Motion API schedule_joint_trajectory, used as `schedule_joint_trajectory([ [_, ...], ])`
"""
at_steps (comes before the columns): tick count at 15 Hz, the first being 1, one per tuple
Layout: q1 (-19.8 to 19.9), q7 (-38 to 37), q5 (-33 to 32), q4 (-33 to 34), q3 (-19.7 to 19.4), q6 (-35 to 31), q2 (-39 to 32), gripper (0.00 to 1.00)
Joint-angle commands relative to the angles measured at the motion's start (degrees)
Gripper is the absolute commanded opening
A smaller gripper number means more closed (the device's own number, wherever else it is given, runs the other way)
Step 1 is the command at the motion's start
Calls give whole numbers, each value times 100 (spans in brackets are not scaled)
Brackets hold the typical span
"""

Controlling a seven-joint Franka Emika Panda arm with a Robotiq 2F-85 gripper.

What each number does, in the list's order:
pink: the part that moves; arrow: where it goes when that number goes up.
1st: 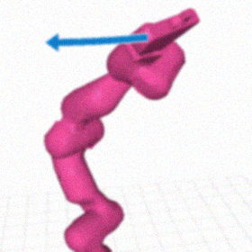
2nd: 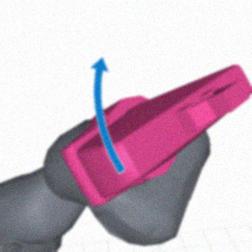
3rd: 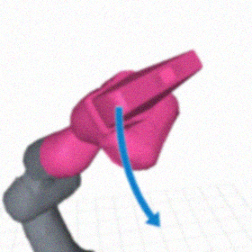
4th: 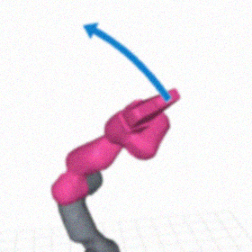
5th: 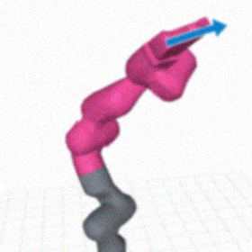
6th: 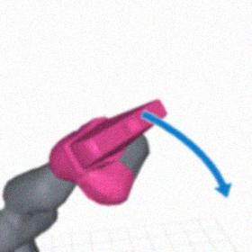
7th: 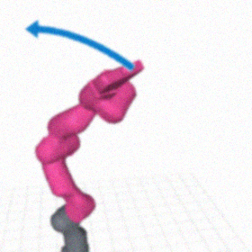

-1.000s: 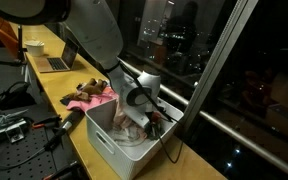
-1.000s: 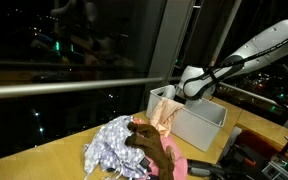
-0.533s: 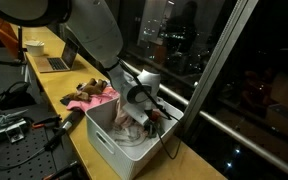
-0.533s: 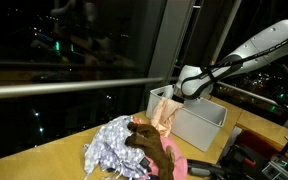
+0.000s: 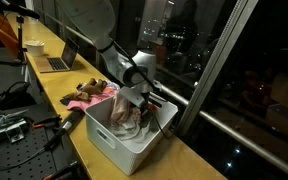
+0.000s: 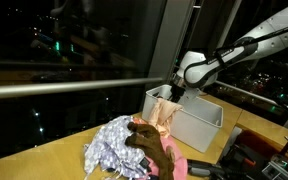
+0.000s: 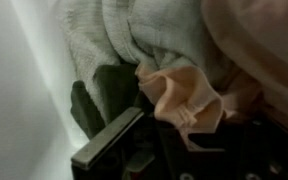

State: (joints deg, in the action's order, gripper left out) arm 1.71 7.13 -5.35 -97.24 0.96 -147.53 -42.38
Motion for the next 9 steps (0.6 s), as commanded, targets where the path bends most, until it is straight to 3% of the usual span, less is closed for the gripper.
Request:
schedule_joint_trajectory([
  [1,-142,-96,106,-805,150,20,1170,0],
  [9,-720,-327,73,-1229,494,355,3038,0],
])
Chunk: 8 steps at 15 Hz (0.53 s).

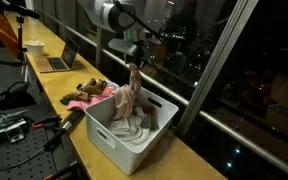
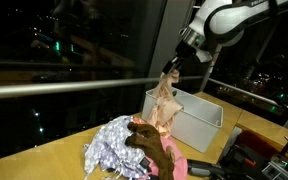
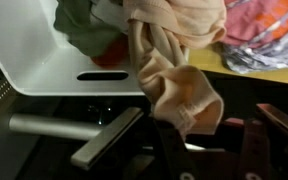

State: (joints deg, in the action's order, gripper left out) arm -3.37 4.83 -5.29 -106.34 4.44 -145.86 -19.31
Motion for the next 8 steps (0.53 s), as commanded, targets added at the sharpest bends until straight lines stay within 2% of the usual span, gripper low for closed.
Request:
schedule_joint_trajectory([
  [1,-312,-108,57,-343,229,223,923,0],
  [5,-787,-171,-3,-232,635,535,1520,0],
  [8,-1211,-512,-172,-48,992,906,1799,0],
])
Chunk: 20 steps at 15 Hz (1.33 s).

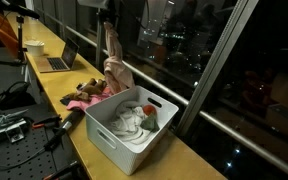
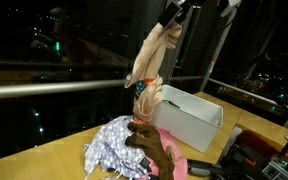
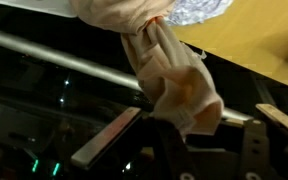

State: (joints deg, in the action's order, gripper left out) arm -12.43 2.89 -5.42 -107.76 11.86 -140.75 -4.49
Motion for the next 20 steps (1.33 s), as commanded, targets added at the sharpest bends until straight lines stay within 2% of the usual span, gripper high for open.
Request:
schedule_joint_trajectory([
  [1,-412,-454,-181,150,360,515,363,0],
  [5,-522,-644,-60,76,509,658,455,0],
  [11,-255,-576,156,-457,276,458,523,0],
  [12,-213,-588,178,-524,244,480,506,25],
  [14,-126,-589,188,-655,187,499,491,33],
  [20,261,-447,188,-1191,-169,334,684,77],
])
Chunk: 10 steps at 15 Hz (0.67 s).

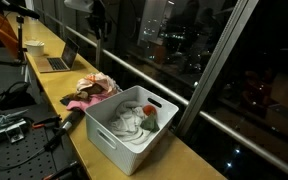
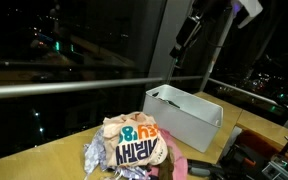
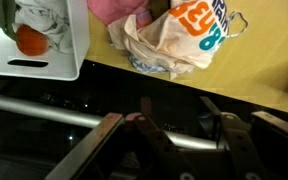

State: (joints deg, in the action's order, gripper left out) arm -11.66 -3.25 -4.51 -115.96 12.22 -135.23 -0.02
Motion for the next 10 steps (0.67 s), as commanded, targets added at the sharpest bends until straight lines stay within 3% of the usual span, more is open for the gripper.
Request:
schedule_joint_trajectory([
  [1,292,255,21,-513,-313,-382,237,84],
  [3,516,491,-82,-759,-544,-768,137,98],
  [4,632,609,-122,-885,-665,-1029,27,100],
  [10,1248,1425,-91,-1122,-1218,-2521,-1134,100],
])
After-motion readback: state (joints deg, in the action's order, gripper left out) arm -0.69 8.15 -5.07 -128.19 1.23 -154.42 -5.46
